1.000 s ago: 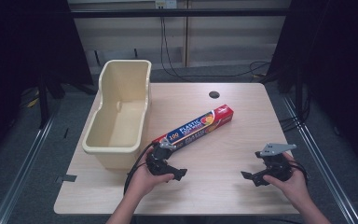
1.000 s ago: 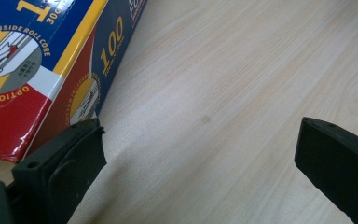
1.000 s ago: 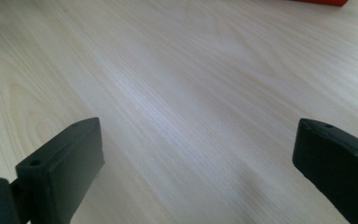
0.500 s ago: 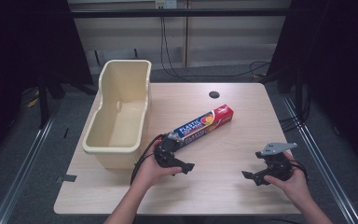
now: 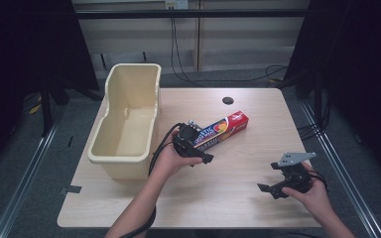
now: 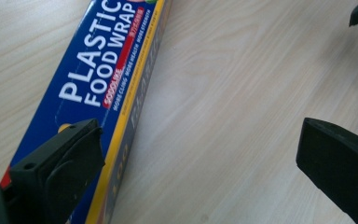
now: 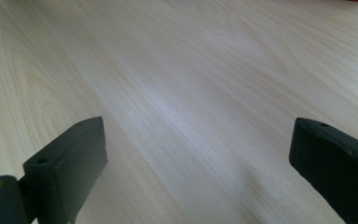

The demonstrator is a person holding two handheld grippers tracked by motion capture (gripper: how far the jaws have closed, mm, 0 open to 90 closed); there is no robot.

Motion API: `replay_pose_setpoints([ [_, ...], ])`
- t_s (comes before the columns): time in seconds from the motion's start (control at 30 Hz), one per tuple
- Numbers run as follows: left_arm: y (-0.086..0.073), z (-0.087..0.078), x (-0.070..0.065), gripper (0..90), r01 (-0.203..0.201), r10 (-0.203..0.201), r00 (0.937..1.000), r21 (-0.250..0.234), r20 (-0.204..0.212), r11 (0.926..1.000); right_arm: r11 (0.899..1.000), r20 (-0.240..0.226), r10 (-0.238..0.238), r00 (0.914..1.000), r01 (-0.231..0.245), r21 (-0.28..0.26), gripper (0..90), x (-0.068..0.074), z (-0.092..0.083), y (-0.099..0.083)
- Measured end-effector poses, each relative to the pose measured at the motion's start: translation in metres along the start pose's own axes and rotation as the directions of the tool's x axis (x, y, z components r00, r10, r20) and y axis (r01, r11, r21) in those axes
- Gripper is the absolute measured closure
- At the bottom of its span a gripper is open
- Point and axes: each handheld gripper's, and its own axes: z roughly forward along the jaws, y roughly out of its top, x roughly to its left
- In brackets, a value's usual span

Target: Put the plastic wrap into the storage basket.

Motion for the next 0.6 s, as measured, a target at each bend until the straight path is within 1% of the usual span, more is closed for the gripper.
replay_pose_setpoints([
  [0.03, 0.002, 0.001, 0.001, 1.6, -0.006, 0.006, 0.9999, -0.006, -0.011, 1.0000, 1.000, 0.001, 0.003, 1.0000, -0.003, 0.003, 4.2, 0.000, 0.000, 0.000],
  [0.1, 0.007, 0.004, 0.003, 1.8, 0.002, -0.002, 0.9999, -0.005, -0.014, 1.0000, 1.000, -0.006, -0.003, 1.0000, 0.003, 0.000, 4.2, 0.000, 0.000, 0.000],
  [0.17, 0.012, 0.007, 0.006, 2.7, 0.000, -0.001, 0.9997, -0.018, -0.024, 0.9998, 1.000, -0.006, -0.007, 1.0000, 0.007, 0.003, 4.1, 0.000, 0.001, 0.000],
  [0.2, 0.013, 0.008, 0.007, 2.8, 0.012, -0.013, 0.9996, -0.024, -0.025, 0.9996, 1.000, -0.006, -0.006, 1.0000, 0.006, 0.004, 4.1, 0.000, 0.001, 0.000],
  [0.27, 0.017, 0.010, 0.012, 2.8, 0.016, -0.017, 0.9992, -0.029, -0.036, 0.9995, 1.000, -0.009, -0.004, 0.9999, 0.004, 0.003, 4.2, 0.000, 0.001, 0.001],
  [0.33, 0.020, 0.013, 0.018, 3.3, 0.033, -0.034, 0.9987, -0.027, -0.037, 0.9991, 1.000, -0.007, 0.000, 1.0000, 0.000, 0.001, 4.2, 0.000, 0.001, 0.001],
  [0.4, 0.022, 0.016, 0.021, 4.2, 0.037, -0.038, 0.9978, -0.023, -0.055, 0.9991, 1.000, -0.009, -0.004, 0.9999, 0.004, -0.003, 4.2, 0.000, 0.001, 0.001],
  [0.43, 0.023, 0.017, 0.023, 4.2, 0.040, -0.041, 0.9978, -0.025, -0.052, 0.9989, 1.000, -0.010, -0.005, 0.9999, 0.005, -0.003, 4.2, 0.000, 0.001, 0.001],
  [0.47, 0.024, 0.019, 0.025, 4.5, 0.042, -0.043, 0.9984, -0.024, -0.036, 0.9988, 1.000, -0.008, -0.005, 1.0000, 0.005, -0.002, 4.2, 0.000, 0.001, 0.001],
  [0.53, 0.027, 0.022, 0.027, 4.9, 0.046, -0.047, 0.9980, -0.031, -0.043, 0.9985, 1.000, -0.014, -0.004, 0.9999, 0.004, -0.004, 4.2, -0.001, 0.001, 0.001],
  [0.57, 0.028, 0.024, 0.028, 4.9, 0.039, -0.041, 0.9979, -0.030, -0.051, 0.9988, 1.000, -0.011, 0.001, 0.9999, -0.001, -0.004, 4.2, -0.001, 0.001, 0.001],
  [0.6, 0.029, 0.025, 0.028, 5.0, 0.044, -0.046, 0.9977, -0.035, -0.050, 0.9984, 1.000, -0.013, 0.005, 0.9999, -0.005, -0.007, 4.2, -0.001, 0.001, 0.001],
])
